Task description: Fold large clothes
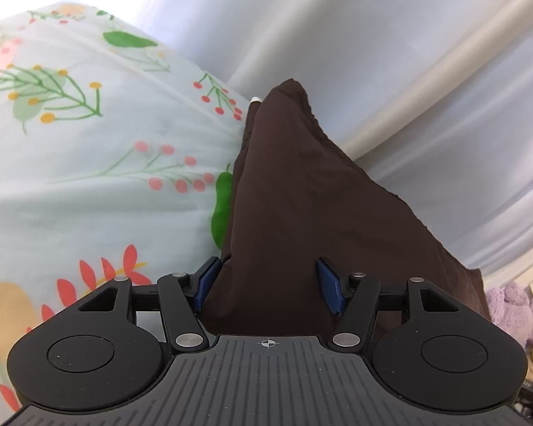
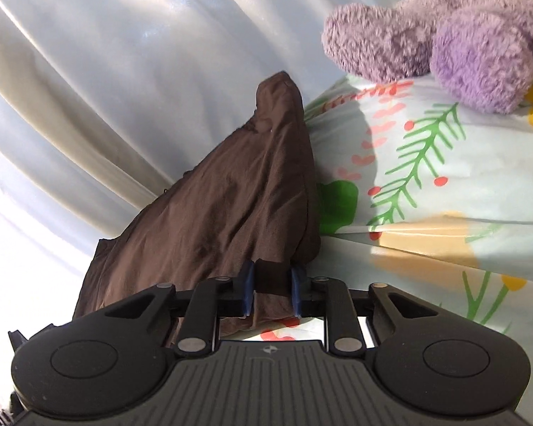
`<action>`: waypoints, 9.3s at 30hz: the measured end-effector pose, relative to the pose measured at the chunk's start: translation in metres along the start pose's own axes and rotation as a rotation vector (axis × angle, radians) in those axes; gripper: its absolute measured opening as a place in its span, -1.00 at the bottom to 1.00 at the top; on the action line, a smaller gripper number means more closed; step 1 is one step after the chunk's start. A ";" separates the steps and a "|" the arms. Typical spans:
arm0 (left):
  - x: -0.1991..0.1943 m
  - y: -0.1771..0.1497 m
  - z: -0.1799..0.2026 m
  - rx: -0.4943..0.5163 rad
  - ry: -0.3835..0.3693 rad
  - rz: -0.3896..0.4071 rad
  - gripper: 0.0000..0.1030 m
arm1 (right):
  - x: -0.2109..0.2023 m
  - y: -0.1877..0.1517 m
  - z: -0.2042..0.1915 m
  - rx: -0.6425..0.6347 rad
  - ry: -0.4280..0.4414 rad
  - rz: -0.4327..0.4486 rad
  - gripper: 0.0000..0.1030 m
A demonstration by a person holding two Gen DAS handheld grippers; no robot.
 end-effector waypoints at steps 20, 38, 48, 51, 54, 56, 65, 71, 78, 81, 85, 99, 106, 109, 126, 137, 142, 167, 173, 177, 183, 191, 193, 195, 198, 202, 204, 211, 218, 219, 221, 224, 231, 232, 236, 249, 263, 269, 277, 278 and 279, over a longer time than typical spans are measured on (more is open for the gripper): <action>-0.124 -0.034 0.042 -0.073 -0.103 0.063 -0.40 | -0.112 -0.030 -0.063 -0.081 0.118 0.093 -0.78; -0.189 -0.103 -0.002 -0.195 0.037 0.067 -0.46 | -0.165 -0.093 -0.031 -0.001 -0.342 0.211 -0.41; -0.127 -0.097 0.121 0.153 -0.047 0.030 0.35 | -0.070 -0.089 -0.146 -0.283 -0.184 0.249 -0.56; -0.081 -0.109 0.171 0.271 -0.065 0.027 0.59 | -0.004 -0.102 -0.205 -0.423 -0.122 0.143 -0.74; -0.038 -0.117 0.197 0.355 0.001 0.048 0.61 | 0.047 -0.114 -0.249 -0.502 -0.068 0.046 -0.79; -0.014 -0.119 0.196 0.383 0.066 0.063 0.61 | 0.075 -0.121 -0.265 -0.574 -0.113 0.020 -0.79; -0.013 -0.118 0.127 0.427 0.211 0.129 0.60 | 0.104 -0.138 -0.253 -0.646 -0.136 0.004 -0.80; -0.078 -0.121 0.099 0.390 0.254 0.180 0.79 | 0.053 -0.162 -0.250 -0.666 -0.069 0.074 -0.80; -0.135 -0.125 0.043 0.229 0.353 0.173 0.89 | 0.027 -0.192 -0.238 -0.647 -0.040 0.120 -0.80; -0.140 -0.121 0.018 0.051 0.236 0.106 0.89 | 0.028 -0.186 -0.238 -0.642 -0.031 0.102 -0.80; -0.130 -0.118 0.013 -0.002 0.197 0.075 0.86 | 0.023 -0.184 -0.236 -0.616 -0.016 0.082 -0.79; -0.104 -0.112 0.011 -0.086 0.060 -0.038 0.58 | 0.023 -0.182 -0.236 -0.610 -0.008 0.059 -0.79; -0.102 -0.104 -0.005 -0.177 -0.011 -0.064 0.34 | 0.014 -0.181 -0.243 -0.620 0.024 0.061 -0.79; -0.104 -0.101 -0.008 -0.212 -0.044 -0.070 0.18 | 0.009 -0.182 -0.249 -0.623 0.041 0.084 -0.79; -0.104 -0.093 -0.015 -0.288 -0.143 -0.077 -0.14 | 0.055 -0.187 -0.264 -0.661 -0.119 -0.030 -0.87; -0.122 -0.077 0.029 -0.266 -0.275 -0.048 -0.33 | 0.062 -0.193 -0.262 -0.629 -0.044 -0.037 -0.95; -0.122 -0.071 0.079 -0.156 -0.369 -0.045 -0.32 | 0.059 -0.187 -0.249 -0.510 0.022 -0.050 -0.96; -0.041 -0.153 0.192 0.214 -0.508 -0.223 0.04 | -0.014 -0.106 -0.176 0.007 0.337 -0.013 -0.20; -0.039 -0.155 0.198 0.236 -0.489 -0.214 0.05 | 0.003 -0.091 -0.196 -0.005 0.389 -0.107 0.01; -0.037 -0.156 0.201 0.252 -0.480 -0.218 0.07 | 0.015 -0.089 -0.214 -0.085 0.320 -0.153 0.10; -0.031 -0.161 0.209 0.291 -0.439 -0.243 0.16 | 0.025 -0.089 -0.212 -0.161 0.188 -0.203 -0.32; -0.025 -0.162 0.213 0.304 -0.411 -0.277 0.21 | 0.030 -0.095 -0.201 -0.188 0.134 -0.231 -0.43; -0.026 -0.159 0.214 0.296 -0.399 -0.288 0.22 | 0.043 -0.091 -0.204 -0.198 0.130 -0.233 -0.43; -0.028 -0.156 0.213 0.282 -0.388 -0.303 0.24 | 0.046 -0.092 -0.203 -0.196 0.133 -0.233 -0.44; -0.038 -0.150 0.210 0.254 -0.387 -0.309 0.35 | 0.050 -0.087 -0.200 -0.197 0.131 -0.228 -0.47; -0.074 -0.123 0.191 0.221 -0.404 -0.165 0.68 | 0.047 -0.088 -0.205 -0.193 0.133 -0.222 -0.48; -0.083 -0.105 0.172 0.174 -0.346 -0.063 0.71 | 0.047 -0.090 -0.206 -0.197 0.131 -0.218 -0.48; -0.026 -0.102 0.113 -0.068 -0.222 -0.090 0.39 | 0.047 -0.094 -0.203 -0.188 0.138 -0.210 -0.43; -0.008 -0.116 0.107 -0.127 -0.273 -0.145 0.38 | 0.048 -0.089 -0.199 -0.109 0.202 -0.243 -0.19; -0.008 -0.116 0.107 -0.126 -0.273 -0.146 0.38 | 0.050 -0.088 -0.203 -0.121 0.206 -0.253 -0.11; -0.008 -0.117 0.108 -0.112 -0.266 -0.142 0.38 | 0.058 -0.091 -0.213 -0.171 0.191 -0.263 -0.07; -0.009 -0.118 0.109 -0.102 -0.255 -0.137 0.38 | 0.064 -0.093 -0.220 -0.224 0.161 -0.258 -0.11; -0.011 -0.117 0.110 -0.096 -0.244 -0.129 0.38 | 0.040 -0.101 -0.264 -0.443 0.108 -0.164 -0.62; -0.013 -0.117 0.110 -0.104 -0.249 -0.128 0.38 | 0.035 -0.100 -0.270 -0.449 0.123 -0.154 -0.67; -0.028 -0.110 0.118 -0.104 -0.275 -0.098 0.35 | 0.010 -0.092 -0.297 -0.484 0.197 -0.118 -0.70; -0.048 -0.103 0.231 0.118 -0.437 -0.073 0.29 | -0.073 -0.046 -0.280 -0.388 0.263 0.096 -0.71; 0.045 -0.194 0.344 0.434 -0.532 -0.241 0.69 | -0.096 -0.031 -0.143 -0.386 -0.210 0.099 -0.51; 0.067 -0.240 0.370 0.618 -0.509 -0.221 0.89 | -0.137 -0.044 -0.156 -0.386 -0.478 0.247 -0.30; 0.065 -0.236 0.363 0.570 -0.533 -0.205 0.90 | -0.081 -0.037 -0.146 -0.171 -0.288 0.216 -0.44; 0.060 -0.232 0.360 0.559 -0.540 -0.202 0.88 | -0.071 -0.041 -0.136 -0.185 -0.349 0.207 -0.45; 0.053 -0.227 0.354 0.549 -0.551 -0.193 0.85 | -0.066 -0.047 -0.126 -0.181 -0.390 0.209 -0.45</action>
Point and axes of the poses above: each gripper's, at about its wrist camera, not at the fingertips, and x roughly the way its jaws point, z to its right, y to its top, the point moved 2 cm from there along x, roughly the way its jaws point, and after that the axes turned 4 degrees about -x, right-handed, at the moved point
